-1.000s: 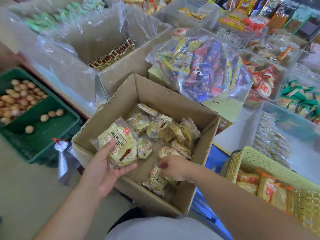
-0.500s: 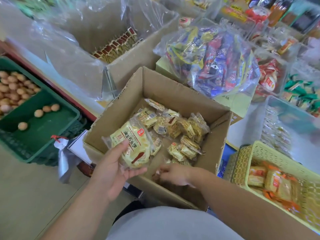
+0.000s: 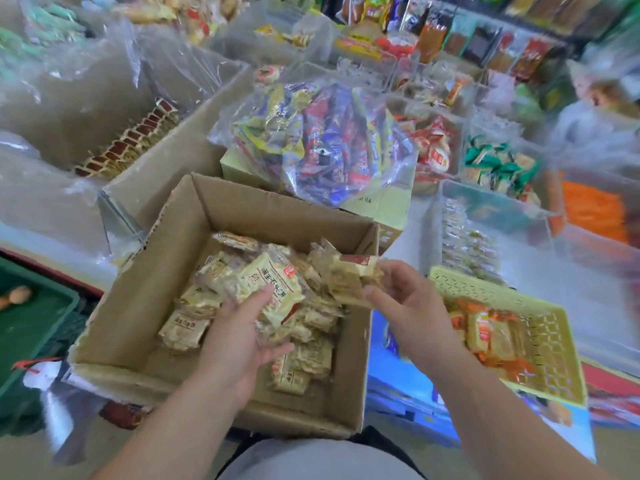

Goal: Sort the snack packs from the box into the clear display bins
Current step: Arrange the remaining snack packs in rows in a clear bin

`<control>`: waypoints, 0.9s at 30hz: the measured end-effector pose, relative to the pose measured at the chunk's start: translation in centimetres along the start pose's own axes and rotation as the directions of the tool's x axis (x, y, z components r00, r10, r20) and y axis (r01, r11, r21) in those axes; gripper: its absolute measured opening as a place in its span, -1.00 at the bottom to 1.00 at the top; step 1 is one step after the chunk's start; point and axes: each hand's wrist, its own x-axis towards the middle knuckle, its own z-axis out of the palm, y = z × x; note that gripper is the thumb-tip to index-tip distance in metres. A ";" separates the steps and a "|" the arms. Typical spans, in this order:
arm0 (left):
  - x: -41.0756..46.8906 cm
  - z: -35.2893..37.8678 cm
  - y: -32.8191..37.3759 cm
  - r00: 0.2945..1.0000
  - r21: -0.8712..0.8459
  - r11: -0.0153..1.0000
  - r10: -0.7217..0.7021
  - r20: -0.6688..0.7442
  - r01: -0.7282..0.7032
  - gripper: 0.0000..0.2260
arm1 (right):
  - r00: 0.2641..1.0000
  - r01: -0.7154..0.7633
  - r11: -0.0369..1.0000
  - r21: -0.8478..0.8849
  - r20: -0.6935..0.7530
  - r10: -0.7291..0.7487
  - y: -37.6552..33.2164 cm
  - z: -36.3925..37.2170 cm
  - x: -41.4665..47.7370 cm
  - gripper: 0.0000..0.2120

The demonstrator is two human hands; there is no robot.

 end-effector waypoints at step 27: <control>-3.2 26.2 -11.1 0.998 -0.025 0.999 0.034 0.048 -0.033 -0.47 | 0.575 0.801 0.483 -0.354 0.230 -0.785 11.2 -23.8 0.9 -0.71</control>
